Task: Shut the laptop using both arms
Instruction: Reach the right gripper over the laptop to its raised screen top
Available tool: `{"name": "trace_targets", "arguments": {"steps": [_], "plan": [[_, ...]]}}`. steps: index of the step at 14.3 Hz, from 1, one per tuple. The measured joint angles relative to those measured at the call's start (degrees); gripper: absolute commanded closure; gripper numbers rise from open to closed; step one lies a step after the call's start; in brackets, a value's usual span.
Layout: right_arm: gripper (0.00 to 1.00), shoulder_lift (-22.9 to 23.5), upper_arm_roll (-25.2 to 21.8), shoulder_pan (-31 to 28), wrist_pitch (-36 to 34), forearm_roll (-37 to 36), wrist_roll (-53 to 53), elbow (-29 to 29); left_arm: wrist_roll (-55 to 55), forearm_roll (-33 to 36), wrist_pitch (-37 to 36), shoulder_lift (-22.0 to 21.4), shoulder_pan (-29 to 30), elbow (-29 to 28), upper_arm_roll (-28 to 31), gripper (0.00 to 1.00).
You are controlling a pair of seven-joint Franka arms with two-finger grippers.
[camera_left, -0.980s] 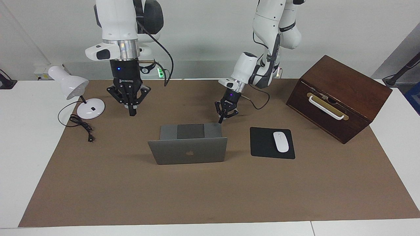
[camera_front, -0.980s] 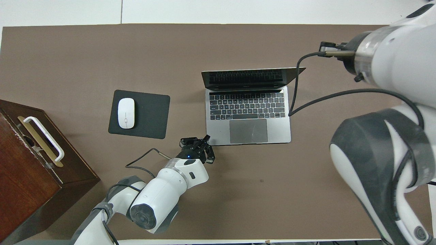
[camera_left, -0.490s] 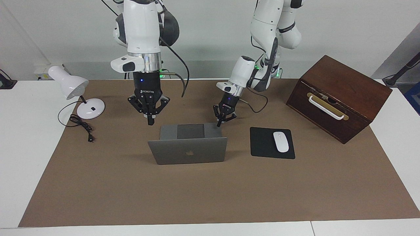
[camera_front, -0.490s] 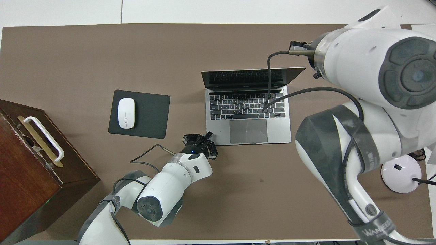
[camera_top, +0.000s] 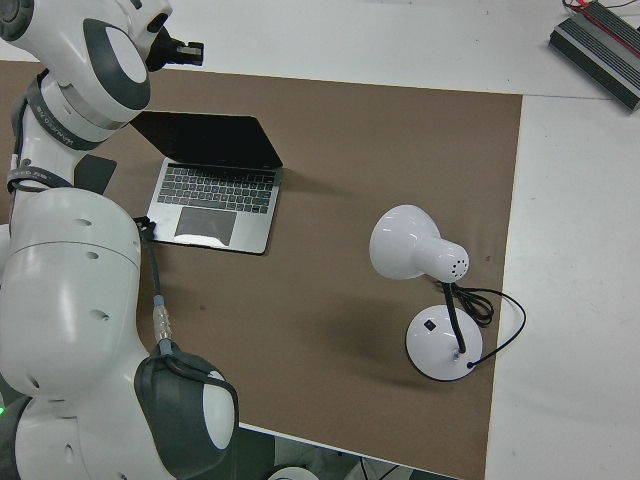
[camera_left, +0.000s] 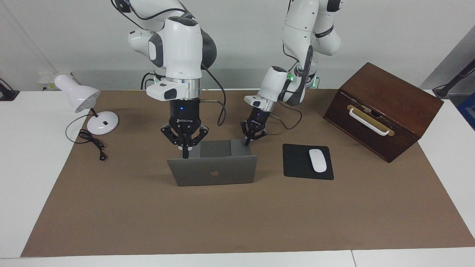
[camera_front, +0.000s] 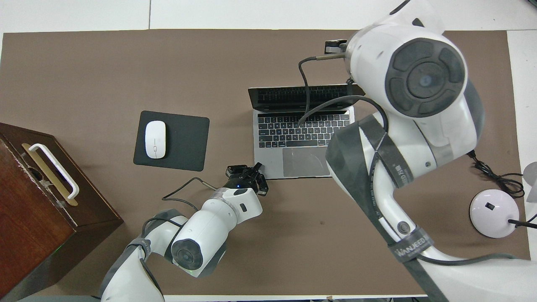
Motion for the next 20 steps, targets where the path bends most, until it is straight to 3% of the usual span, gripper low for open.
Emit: {"name": "trace_targets", "arguments": {"steps": [12,20], "plan": [[1.00,6.11,-0.07,2.36,5.66,-1.22,-0.01,4.10,0.28,0.00,0.13,0.18,-0.35,0.01,-0.04,1.00],[1.00,7.76,-0.11,0.49,6.45,3.05,-1.08,5.01,1.80,0.08,0.19,0.21,-0.97,0.01,0.02,1.00]]}}
